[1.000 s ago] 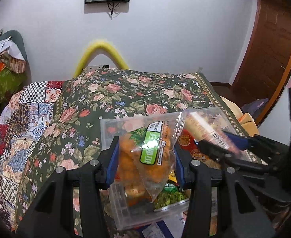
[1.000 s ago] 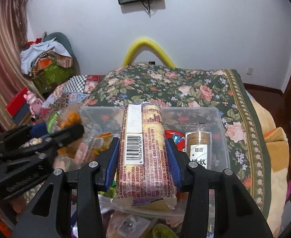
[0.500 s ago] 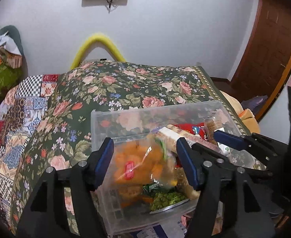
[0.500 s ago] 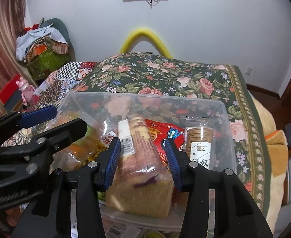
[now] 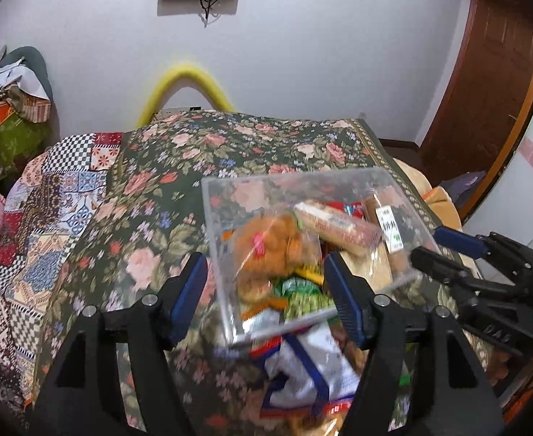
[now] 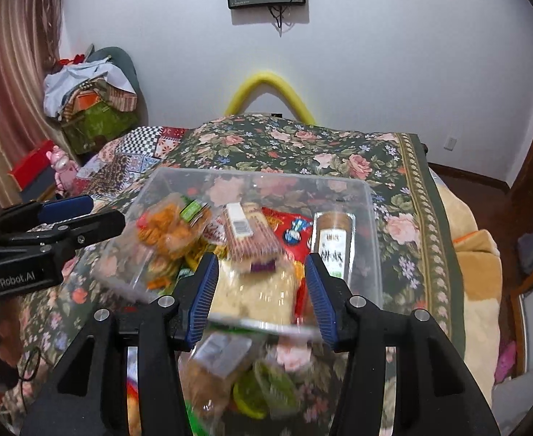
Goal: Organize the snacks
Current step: 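Grasp the blue-white chip bag with the left gripper while the right grasps the green jelly cup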
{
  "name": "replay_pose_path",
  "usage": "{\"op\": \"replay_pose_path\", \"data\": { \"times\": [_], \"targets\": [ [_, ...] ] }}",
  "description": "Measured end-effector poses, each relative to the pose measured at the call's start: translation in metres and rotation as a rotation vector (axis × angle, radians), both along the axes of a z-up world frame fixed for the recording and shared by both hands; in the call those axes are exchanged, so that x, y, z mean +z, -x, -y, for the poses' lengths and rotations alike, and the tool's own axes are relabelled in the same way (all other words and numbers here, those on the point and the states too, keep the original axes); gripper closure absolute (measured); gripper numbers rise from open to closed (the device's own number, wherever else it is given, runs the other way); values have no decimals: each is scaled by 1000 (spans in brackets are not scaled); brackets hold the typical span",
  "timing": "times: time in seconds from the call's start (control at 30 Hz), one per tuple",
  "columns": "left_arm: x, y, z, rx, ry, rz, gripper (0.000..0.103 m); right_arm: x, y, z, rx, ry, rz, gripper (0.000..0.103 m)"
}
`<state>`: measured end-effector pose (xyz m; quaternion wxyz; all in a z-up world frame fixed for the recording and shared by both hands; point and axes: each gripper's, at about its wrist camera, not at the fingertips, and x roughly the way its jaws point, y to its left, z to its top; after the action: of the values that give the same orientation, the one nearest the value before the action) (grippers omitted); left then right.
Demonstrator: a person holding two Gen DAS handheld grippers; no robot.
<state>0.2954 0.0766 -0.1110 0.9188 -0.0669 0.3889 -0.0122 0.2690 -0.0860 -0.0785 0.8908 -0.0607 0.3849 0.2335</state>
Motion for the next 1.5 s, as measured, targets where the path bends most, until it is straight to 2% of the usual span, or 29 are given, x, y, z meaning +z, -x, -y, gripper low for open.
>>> {"op": "replay_pose_path", "data": {
  "times": [0.33, 0.6, 0.73, 0.8, 0.9, 1.2, 1.23, 1.3, 1.4, 1.5],
  "targets": [
    [-23, 38, 21, -59, -7, -78, 35, -12, 40, 19, 18, 8, -22, 51],
    [-54, 40, 48, -97, 7, -149, 34, -47, 50, 36, 13, 33, -114, 46],
    [-72, 35, 51, -79, 3, -189, 33, -65, 51, 36, 28, 45, -155, 44],
    [-78, 34, 49, -72, 21, -196, 29, -71, 48, 35, 32, 38, -165, 35],
    [-86, 31, 45, -68, 32, -204, 23, -78, 44, 31, 35, 57, -158, 33],
    [-102, 20, 40, -51, 93, -211, 20, -85, 36, 20, 48, 86, -147, 34],
    [-102, 19, 40, -50, 99, -210, 21, -85, 35, 19, 53, 84, -145, 35],
    [-102, 20, 39, -45, 107, -194, 22, -85, 34, 17, 68, 79, -149, 45],
    [-102, 24, 39, -41, 87, -170, 24, -87, 34, 15, 73, 75, -151, 56],
    [-102, 30, 41, -24, 52, -151, 25, -86, 37, 16, 64, 67, -149, 57]
  ]
}}
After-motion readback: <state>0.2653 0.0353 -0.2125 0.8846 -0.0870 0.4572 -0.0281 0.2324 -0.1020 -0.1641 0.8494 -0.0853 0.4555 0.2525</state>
